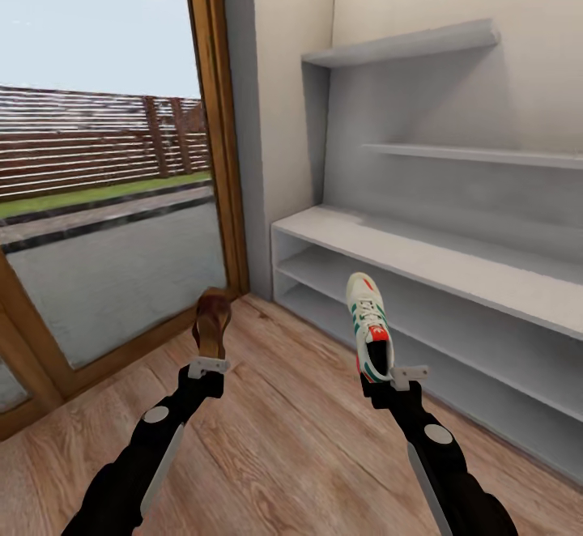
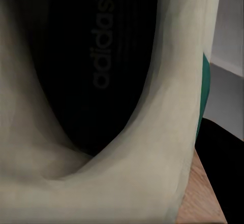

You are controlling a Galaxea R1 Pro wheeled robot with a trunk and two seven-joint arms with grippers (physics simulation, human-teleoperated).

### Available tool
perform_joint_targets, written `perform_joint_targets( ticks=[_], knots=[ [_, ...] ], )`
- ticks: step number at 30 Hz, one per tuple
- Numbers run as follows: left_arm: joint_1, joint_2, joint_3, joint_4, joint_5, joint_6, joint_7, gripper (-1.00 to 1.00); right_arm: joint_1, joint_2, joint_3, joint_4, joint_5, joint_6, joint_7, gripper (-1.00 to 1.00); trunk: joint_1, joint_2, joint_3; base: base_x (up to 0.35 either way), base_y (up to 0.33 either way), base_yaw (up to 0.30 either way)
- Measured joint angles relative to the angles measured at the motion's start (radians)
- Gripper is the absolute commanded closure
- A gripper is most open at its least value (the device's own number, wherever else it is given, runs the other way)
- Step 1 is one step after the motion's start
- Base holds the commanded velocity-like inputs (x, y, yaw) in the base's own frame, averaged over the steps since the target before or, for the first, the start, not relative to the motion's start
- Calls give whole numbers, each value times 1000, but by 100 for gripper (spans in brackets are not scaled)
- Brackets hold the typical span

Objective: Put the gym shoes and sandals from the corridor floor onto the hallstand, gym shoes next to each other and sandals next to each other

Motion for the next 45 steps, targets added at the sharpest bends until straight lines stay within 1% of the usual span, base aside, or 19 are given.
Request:
perform_joint_targets(
  ticks=[9, 21, 25, 35, 45],
  knots=[
    [0, 0, 0, 1, 0, 0, 0, 100, 0, 0, 0, 0, 0, 0, 0, 100, 0, 0, 0, 177, 280, -300],
    [0, 0, 0, 1, 0, -1, 0, 100, 0, 0, 0, 0, 0, 1, 0, 100, 0, 0, 0, 35, 30, -300],
    [0, 0, 0, 1, 1, 0, 0, 100, 0, 0, 0, 0, 0, 0, 0, 100, 0, 0, 0, 140, 137, -300],
    [0, 0, 0, 1, 0, 0, -1, 100, 0, 0, 0, 0, 0, 0, 0, 100, 0, 0, 0, 156, 276, -300],
    [0, 0, 0, 1, 0, 0, -2, 100, 0, 0, 0, 0, 0, 0, 0, 100, 0, 0, 0, 18, 308, -300]
  ],
)
